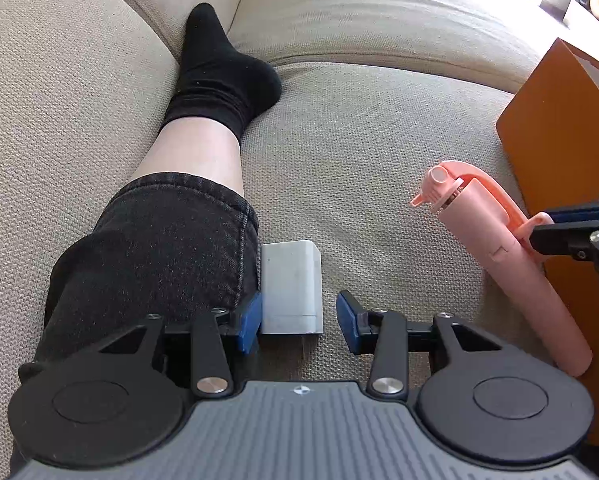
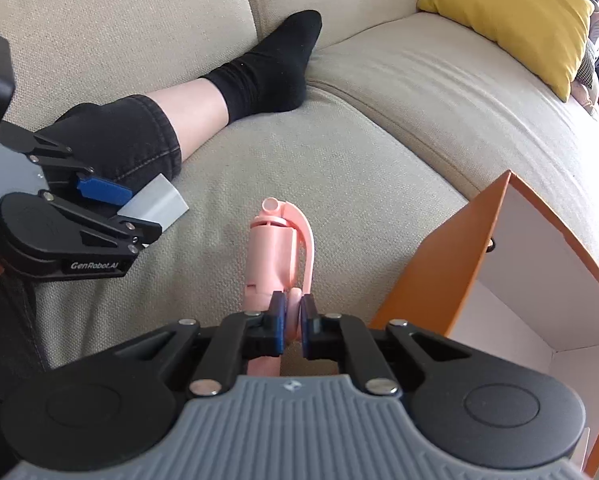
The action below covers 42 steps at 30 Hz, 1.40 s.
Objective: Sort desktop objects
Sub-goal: 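Lift the selfie stick with the right gripper while the left gripper approaches the white charger, then grasp the white charger with the left gripper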
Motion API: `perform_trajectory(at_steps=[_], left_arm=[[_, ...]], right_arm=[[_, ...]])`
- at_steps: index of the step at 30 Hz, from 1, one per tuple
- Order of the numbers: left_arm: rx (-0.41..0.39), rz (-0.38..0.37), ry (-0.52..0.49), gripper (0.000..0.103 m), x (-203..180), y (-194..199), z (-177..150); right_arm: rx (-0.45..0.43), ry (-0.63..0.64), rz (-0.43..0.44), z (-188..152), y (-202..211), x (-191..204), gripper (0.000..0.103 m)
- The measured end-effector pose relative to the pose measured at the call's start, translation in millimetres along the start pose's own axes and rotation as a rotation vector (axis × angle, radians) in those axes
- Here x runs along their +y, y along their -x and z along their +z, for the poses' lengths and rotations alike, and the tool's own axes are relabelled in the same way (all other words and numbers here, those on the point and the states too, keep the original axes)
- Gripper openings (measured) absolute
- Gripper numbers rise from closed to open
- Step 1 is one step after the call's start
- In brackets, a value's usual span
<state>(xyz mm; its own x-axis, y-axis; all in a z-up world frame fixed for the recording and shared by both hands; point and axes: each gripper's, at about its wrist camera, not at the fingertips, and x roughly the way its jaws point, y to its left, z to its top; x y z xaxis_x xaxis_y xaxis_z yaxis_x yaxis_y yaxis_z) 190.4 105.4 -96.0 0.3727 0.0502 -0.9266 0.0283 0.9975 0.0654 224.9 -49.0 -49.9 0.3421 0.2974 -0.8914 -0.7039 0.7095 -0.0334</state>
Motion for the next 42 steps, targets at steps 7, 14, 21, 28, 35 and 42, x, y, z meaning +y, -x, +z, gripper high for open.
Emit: perform_trajectory(at_steps=[7,14,21,28,35,42], left_arm=[[0.014,-0.038,-0.005,0.048,-1,-11,6],[0.003,-0.107,-0.052,0.048,-5,-2,-7],[0.011,-0.153,-0.063,0.05,-10,1,-18],[0.025,-0.139,0.034,0.052,-5,-7,-7],[-0.005,-0.119,0.07,0.037,-1,-7,-9],[-0.074,-0.17,0.144,0.037,8,22,-21]], right_arm=[[-0.014,-0.002,0.034,3,-6,-2,0.009],[-0.026,0.004,0.028,1,-3,-6,0.008],[-0.02,-0.006,0.043,4,-6,-7,0.008],[0.002,0.051,0.016,6,-10,-2,0.008],[0.025,0.134,-0.076,5,-14,8,0.012],[-0.025,0.039,-0.008,3,-3,-6,0.007]])
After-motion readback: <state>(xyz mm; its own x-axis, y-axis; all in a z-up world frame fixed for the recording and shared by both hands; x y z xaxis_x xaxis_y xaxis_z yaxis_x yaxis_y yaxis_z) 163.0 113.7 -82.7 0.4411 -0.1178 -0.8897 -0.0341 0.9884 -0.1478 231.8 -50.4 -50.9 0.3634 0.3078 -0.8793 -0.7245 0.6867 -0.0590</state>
